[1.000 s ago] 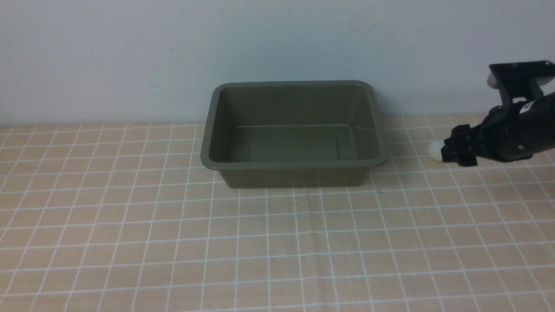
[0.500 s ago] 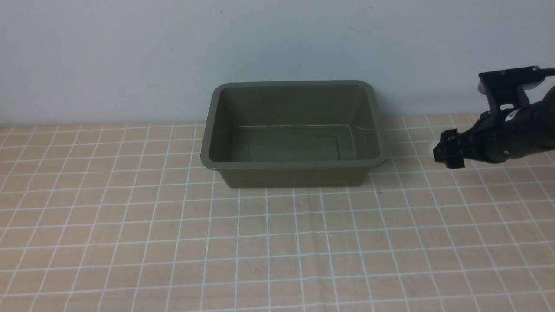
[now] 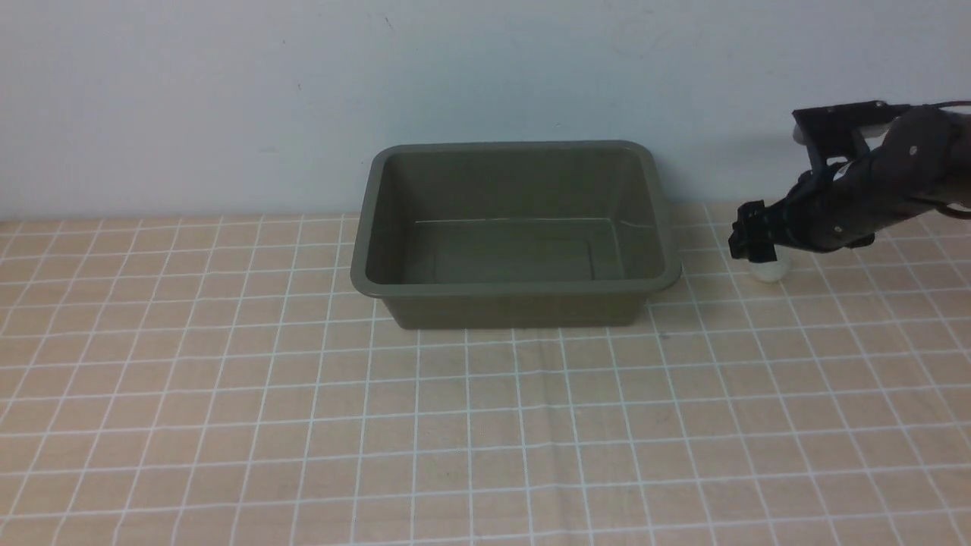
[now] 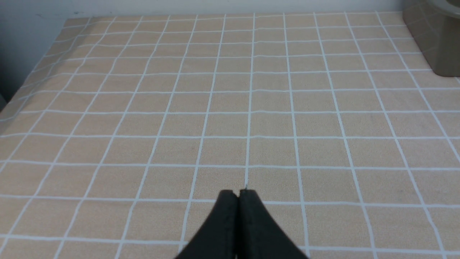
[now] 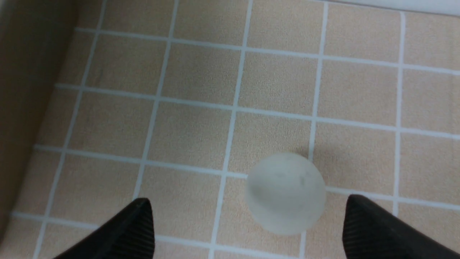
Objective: Put the table tennis balls into the box on the light coffee tablecloth.
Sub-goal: 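Reach for and grasp a ping pong ball on the table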
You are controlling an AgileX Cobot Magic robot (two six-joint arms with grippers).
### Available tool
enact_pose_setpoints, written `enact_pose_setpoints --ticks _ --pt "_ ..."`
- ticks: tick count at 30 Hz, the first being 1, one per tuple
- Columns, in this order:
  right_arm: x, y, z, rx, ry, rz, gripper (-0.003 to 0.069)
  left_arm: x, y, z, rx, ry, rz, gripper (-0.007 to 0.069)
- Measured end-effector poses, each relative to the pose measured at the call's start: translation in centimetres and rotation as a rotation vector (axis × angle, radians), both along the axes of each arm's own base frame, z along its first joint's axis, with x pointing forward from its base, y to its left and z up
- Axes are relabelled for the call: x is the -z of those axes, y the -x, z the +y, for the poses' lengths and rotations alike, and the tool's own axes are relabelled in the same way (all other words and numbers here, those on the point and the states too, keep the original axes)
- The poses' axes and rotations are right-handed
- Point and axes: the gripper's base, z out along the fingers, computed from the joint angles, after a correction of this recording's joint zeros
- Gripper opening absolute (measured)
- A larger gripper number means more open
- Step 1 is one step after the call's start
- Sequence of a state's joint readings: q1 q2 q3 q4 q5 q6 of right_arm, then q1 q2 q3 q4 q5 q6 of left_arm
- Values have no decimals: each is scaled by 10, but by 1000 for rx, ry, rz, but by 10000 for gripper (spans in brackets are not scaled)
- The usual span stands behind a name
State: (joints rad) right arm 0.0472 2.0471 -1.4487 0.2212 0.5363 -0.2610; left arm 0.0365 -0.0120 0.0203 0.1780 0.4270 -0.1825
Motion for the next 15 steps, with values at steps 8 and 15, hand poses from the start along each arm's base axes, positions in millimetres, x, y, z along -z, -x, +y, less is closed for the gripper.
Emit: enact_pose_setpoints --ticks 8,15 --pt "7 -13 -5 18 58 22 638 0 0 0 0 0 0 -69" --pt "19 -16 -6 14 88 58 624 0 0 0 0 0 0 -69"
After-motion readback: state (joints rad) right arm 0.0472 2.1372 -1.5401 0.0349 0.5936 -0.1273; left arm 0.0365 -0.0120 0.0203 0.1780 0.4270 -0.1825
